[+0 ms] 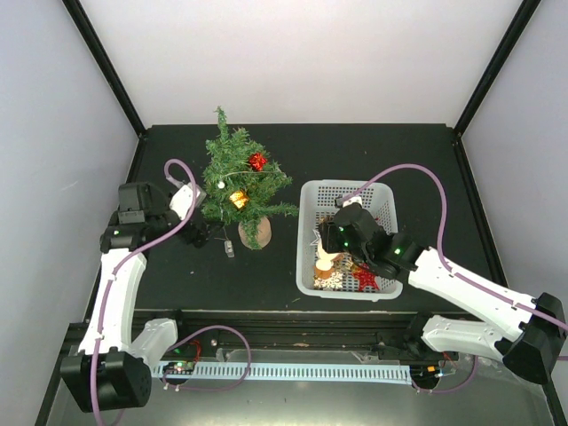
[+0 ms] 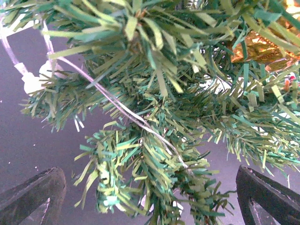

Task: Decorate the small christmas tree

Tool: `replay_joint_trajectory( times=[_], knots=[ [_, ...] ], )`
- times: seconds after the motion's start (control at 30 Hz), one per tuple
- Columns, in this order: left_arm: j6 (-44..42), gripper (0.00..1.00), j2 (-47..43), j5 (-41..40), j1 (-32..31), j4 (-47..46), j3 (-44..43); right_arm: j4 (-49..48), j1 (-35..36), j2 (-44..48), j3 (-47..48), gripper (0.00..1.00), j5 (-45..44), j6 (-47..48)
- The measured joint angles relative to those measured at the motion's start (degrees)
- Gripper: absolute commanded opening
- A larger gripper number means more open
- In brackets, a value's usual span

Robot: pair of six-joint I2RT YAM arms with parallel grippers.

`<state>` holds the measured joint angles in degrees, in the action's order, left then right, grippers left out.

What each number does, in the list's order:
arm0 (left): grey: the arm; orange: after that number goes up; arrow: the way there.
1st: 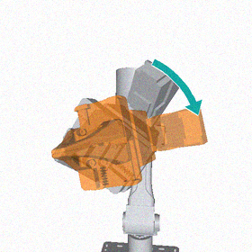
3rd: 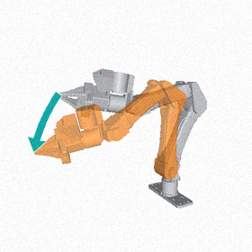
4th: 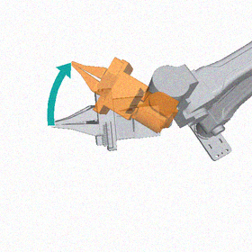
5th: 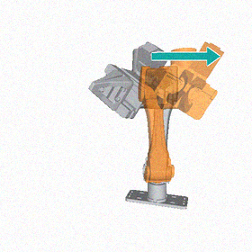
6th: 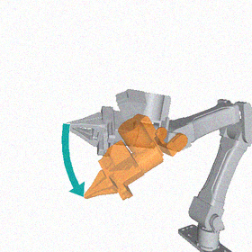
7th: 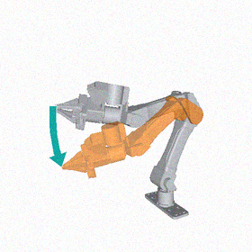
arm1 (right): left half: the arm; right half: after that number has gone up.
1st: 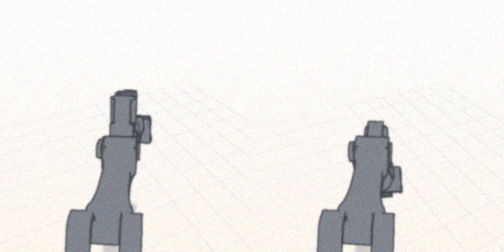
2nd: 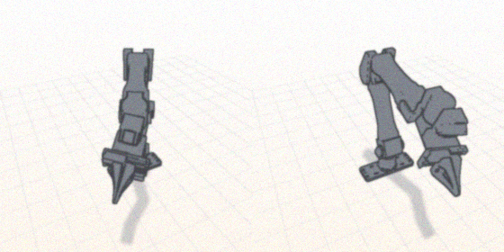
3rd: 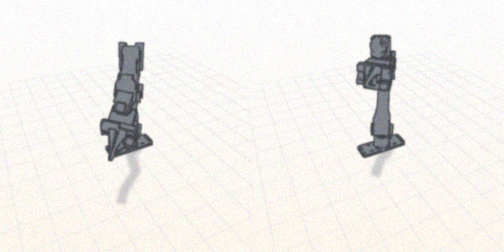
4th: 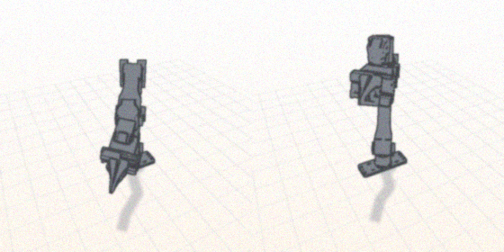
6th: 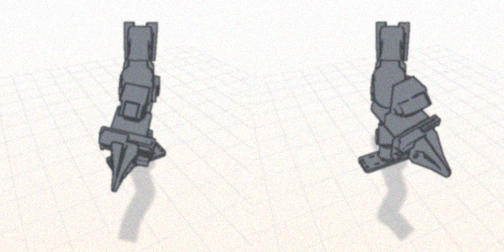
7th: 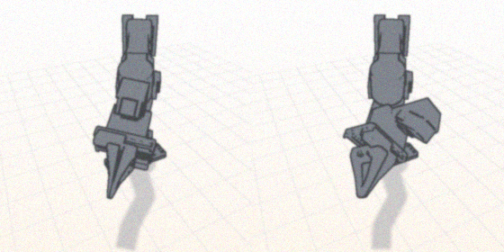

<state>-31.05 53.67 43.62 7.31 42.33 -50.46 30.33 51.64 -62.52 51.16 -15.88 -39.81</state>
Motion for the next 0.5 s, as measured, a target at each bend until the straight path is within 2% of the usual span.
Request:
replay_joint_trajectory(
  times=[0.5],
  knots=[
    [0.68, 0.99, 2.58, -5.4, -3.5, -3.69, 1.31, -1.07, -0.04, -0.96, -0.31, 0.47, 0.61, 0.02]
  ],
)
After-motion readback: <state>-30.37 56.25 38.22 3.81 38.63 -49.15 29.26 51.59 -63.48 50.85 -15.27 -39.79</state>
